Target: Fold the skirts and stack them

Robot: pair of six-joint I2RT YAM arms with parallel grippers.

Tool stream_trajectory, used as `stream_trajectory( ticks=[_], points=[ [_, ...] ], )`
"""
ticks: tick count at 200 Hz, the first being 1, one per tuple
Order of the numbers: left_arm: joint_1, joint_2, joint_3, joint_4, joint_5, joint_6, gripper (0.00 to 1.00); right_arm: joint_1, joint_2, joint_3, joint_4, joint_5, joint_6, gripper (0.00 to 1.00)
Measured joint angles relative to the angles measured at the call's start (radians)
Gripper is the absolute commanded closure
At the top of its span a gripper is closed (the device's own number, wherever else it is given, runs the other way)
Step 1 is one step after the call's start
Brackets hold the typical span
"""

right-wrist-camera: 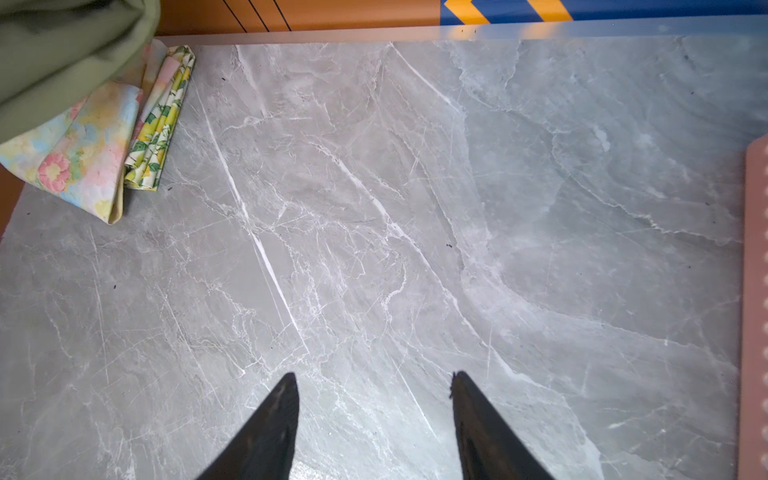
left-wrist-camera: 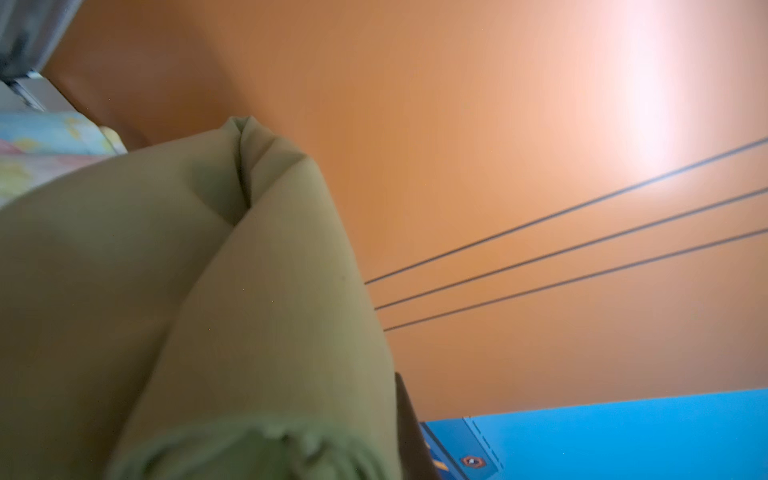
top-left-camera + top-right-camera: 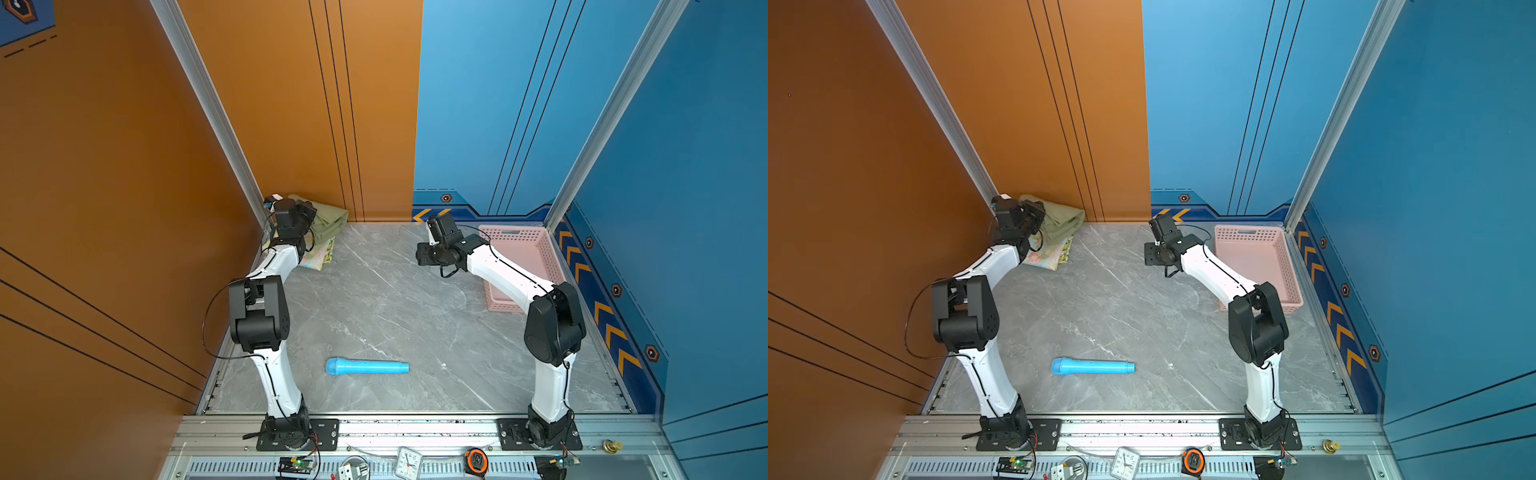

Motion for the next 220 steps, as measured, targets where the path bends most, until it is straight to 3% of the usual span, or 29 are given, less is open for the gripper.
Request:
stream_trajectory(
  ticks=[21,34,53,58,76,100,124,153,166,187,205,209,220],
  points=[
    [0.024,-0.004,-0.063,0.053,-0.035,-0.020,0.97,0.000,-0.001,0.000,0.000,0.000,-0.004,0.33],
    [0.038,-0.004,-0.120,0.061,-0.055,-0.033,0.57,0.000,-0.003,-0.001,0.000,0.003,-0.012,0.27],
    [0.051,-0.004,-0.203,0.017,-0.082,-0.041,0.16,-0.001,-0.040,-0.039,0.000,0.016,-0.027,0.17],
    [0.054,-0.004,-0.225,-0.002,-0.091,-0.037,0.01,-0.003,-0.061,-0.060,-0.001,0.025,-0.028,0.14],
    [0.057,-0.022,-0.282,-0.107,-0.128,0.001,0.02,-0.020,-0.161,-0.151,-0.006,0.057,-0.052,0.08],
    [0.054,-0.114,-0.292,-0.294,-0.182,0.166,0.02,-0.101,-0.363,-0.329,0.014,0.136,-0.091,0.06],
    [0.015,-0.346,-0.369,-0.366,-0.261,0.380,0.02,-0.261,-0.611,-0.586,0.112,0.235,-0.146,0.05],
    [-0.137,-0.631,-0.559,-0.354,-0.359,0.686,0.02,-0.462,-0.841,-0.973,0.399,0.287,-0.225,0.05],
    [-0.163,-0.696,-0.691,-0.300,-0.365,0.771,0.02,-0.485,-0.848,-1.112,0.528,0.290,-0.254,0.05],
    [-0.120,-0.678,-0.912,-0.182,-0.366,0.873,0.02,-0.478,-0.761,-1.301,0.811,0.270,-0.267,0.05],
    [-0.109,-0.622,-1.062,-0.075,-0.368,0.938,0.02,-0.455,-0.651,-1.357,1.098,0.272,-0.299,0.04],
    [-0.109,-0.613,-1.081,-0.055,-0.364,0.948,0.02,-0.448,-0.618,-1.363,1.164,0.272,-0.301,0.00],
    [-0.111,-0.578,-1.104,0.009,-0.347,0.960,0.02,-0.438,-0.527,-1.366,1.331,0.265,-0.311,0.00]
  ],
)
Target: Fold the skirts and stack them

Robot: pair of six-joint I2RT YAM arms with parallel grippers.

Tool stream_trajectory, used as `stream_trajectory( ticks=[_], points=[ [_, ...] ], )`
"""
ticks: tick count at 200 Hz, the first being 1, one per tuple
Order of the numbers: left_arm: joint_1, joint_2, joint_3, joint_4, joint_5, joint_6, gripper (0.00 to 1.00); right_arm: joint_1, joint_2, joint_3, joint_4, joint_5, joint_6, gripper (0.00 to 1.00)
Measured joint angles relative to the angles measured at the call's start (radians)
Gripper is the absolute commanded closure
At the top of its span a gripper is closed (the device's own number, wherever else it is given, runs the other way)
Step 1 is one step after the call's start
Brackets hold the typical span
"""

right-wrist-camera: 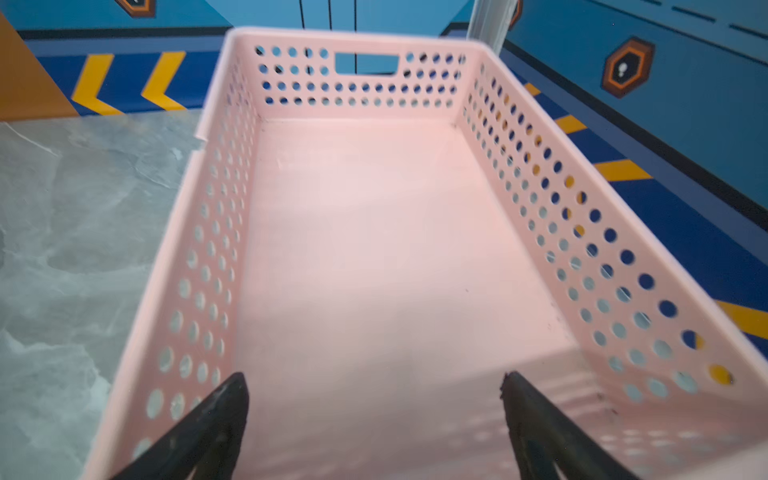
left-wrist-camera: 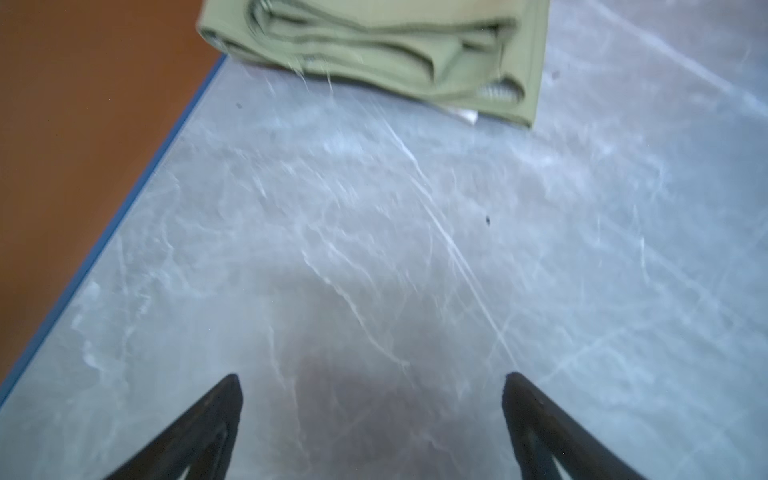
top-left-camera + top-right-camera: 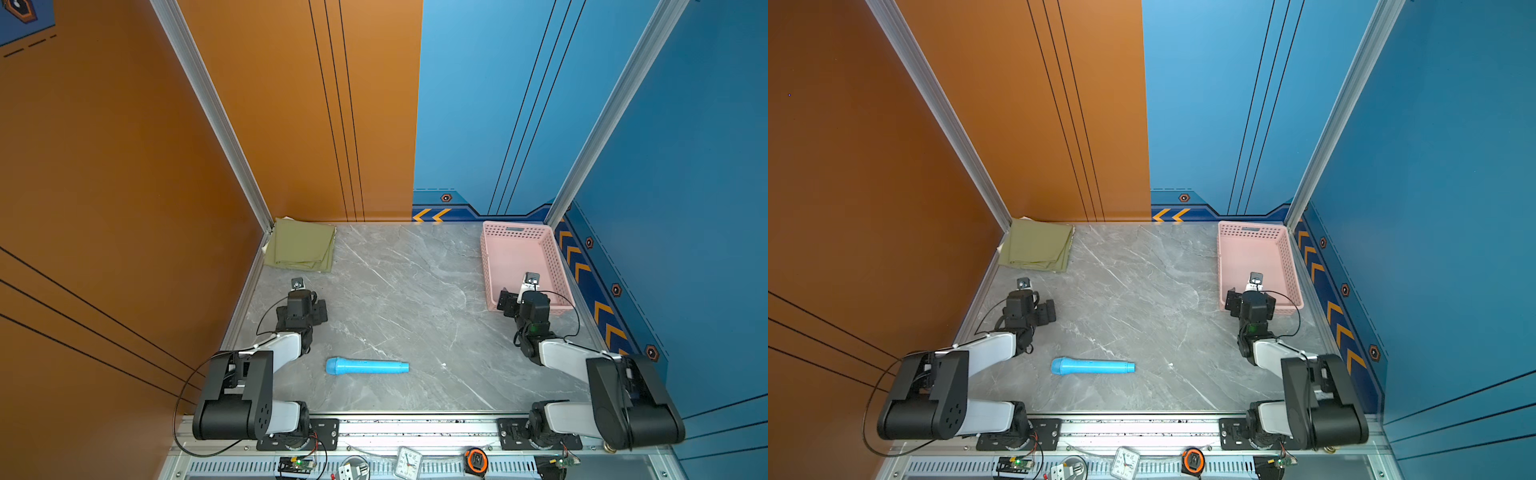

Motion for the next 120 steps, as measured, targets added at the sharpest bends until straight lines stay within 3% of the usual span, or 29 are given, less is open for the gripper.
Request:
stream_trajectory(
  ticks=[12,38,120],
  points=[
    [-0.019,0.056,0.000,0.123,0.004,0.027,0.02,0.001,0.060,0.002,0.110,-0.006,-0.003,0.00],
    [-0.080,0.151,-0.022,0.360,0.014,0.078,0.02,-0.029,0.077,0.006,0.138,-0.053,-0.005,0.00],
    [-0.076,0.155,-0.031,0.510,0.013,0.093,0.02,-0.053,0.081,0.012,0.138,-0.081,-0.016,0.00]
  ],
)
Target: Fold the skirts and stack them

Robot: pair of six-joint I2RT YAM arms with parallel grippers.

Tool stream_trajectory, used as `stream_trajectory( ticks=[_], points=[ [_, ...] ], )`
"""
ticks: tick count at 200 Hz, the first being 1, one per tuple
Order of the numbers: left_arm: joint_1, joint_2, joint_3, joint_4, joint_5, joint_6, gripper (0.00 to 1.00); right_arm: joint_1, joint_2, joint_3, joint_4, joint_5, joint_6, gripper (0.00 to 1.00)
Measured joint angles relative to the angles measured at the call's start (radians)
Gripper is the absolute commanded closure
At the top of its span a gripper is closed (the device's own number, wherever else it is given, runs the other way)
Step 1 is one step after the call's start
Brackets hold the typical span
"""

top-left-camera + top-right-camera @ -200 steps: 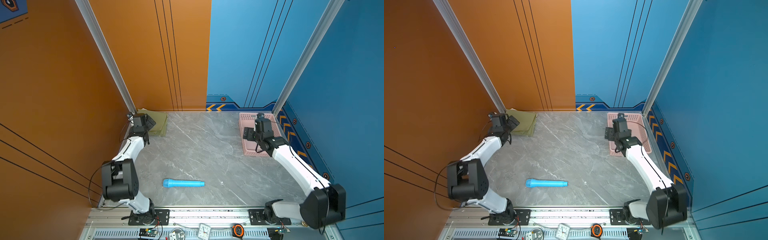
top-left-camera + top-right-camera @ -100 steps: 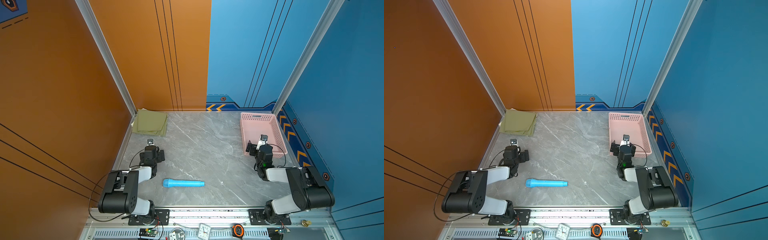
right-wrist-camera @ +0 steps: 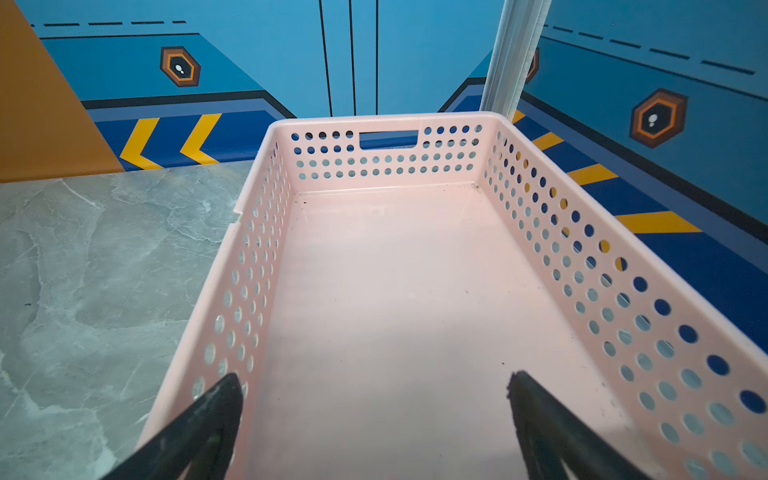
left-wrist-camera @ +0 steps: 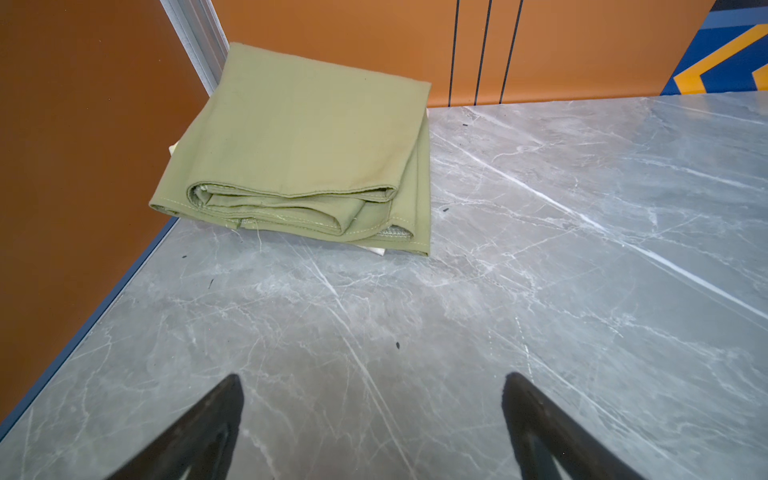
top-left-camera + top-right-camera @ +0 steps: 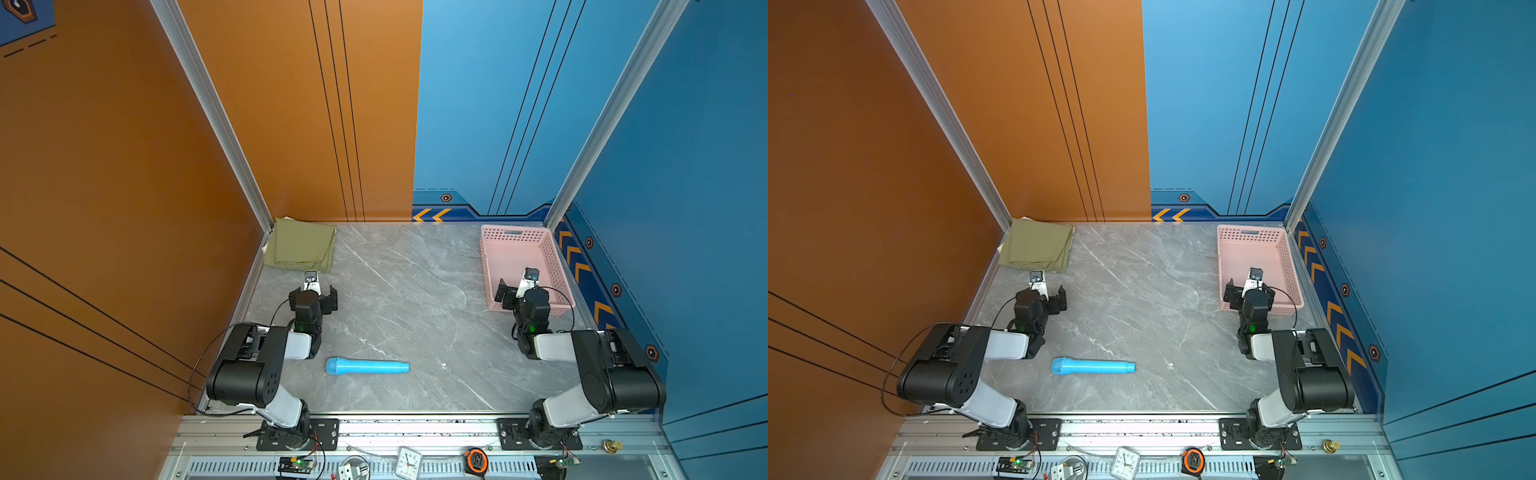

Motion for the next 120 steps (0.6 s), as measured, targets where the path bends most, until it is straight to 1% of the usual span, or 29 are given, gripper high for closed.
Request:
stream_trajectory(
  ticks=[120],
  points=[
    [0.007,0.000,0.000,0.003,-0.001,0.000,0.02,0.000,0.000,0.000,0.000,-0.003,0.000,0.00]
  ],
)
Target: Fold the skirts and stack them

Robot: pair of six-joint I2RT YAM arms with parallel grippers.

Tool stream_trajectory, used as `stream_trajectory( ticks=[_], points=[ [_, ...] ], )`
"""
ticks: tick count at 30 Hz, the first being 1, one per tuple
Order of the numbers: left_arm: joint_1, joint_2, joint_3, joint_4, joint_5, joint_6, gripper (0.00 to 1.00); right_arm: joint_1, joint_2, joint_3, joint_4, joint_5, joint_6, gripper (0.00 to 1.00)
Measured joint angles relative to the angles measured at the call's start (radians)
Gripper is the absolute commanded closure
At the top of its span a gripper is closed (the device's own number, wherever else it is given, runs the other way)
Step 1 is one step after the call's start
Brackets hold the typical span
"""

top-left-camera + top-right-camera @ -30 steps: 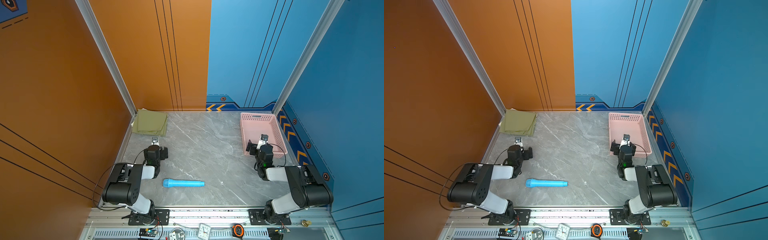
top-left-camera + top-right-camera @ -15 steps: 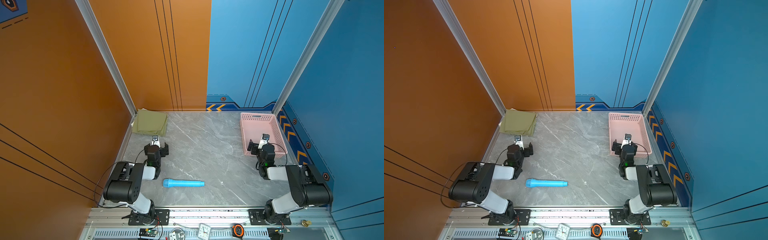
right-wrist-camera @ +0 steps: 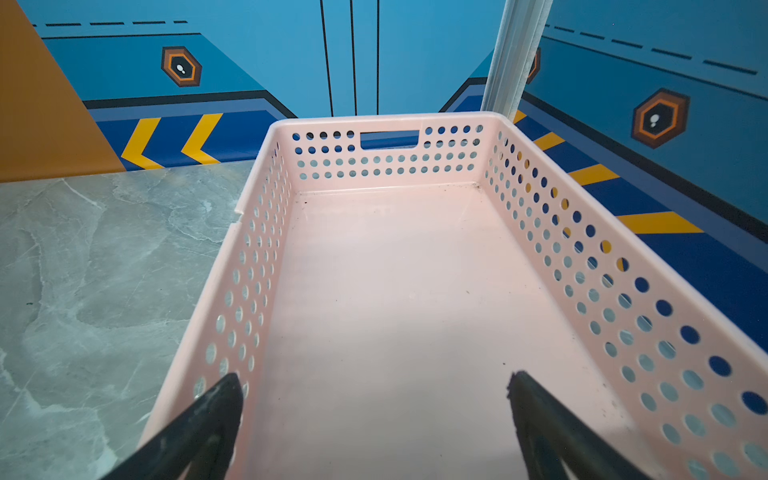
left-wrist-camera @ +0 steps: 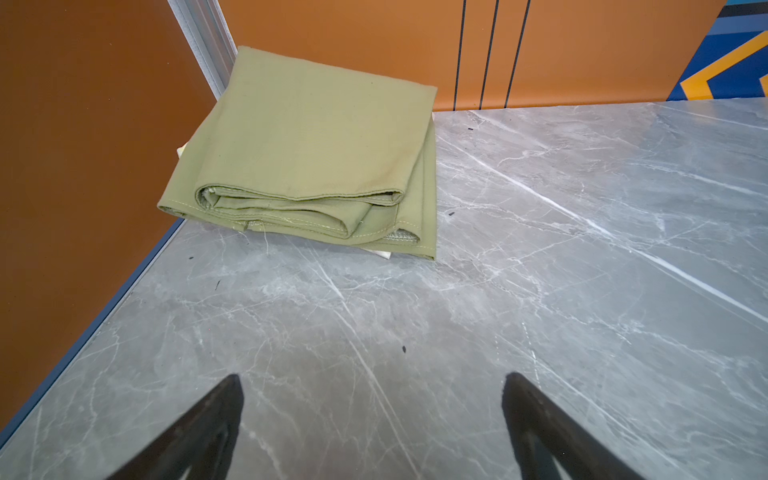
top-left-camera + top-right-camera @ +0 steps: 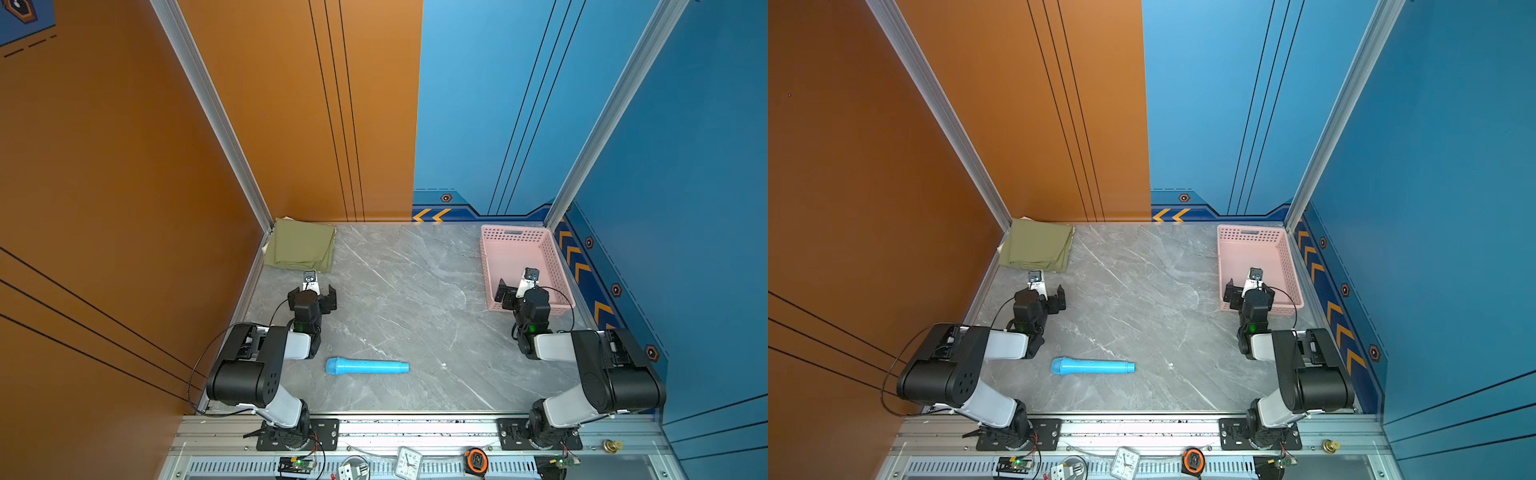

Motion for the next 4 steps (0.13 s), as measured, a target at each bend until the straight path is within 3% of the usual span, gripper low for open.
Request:
stream_trajectory(
  ticks=[4],
  points=[
    [0.000,0.000,0.000,0.000,0.000,0.000,0.02,0.000,0.000,0.001,0.000,0.000,0.000,0.00]
  ],
)
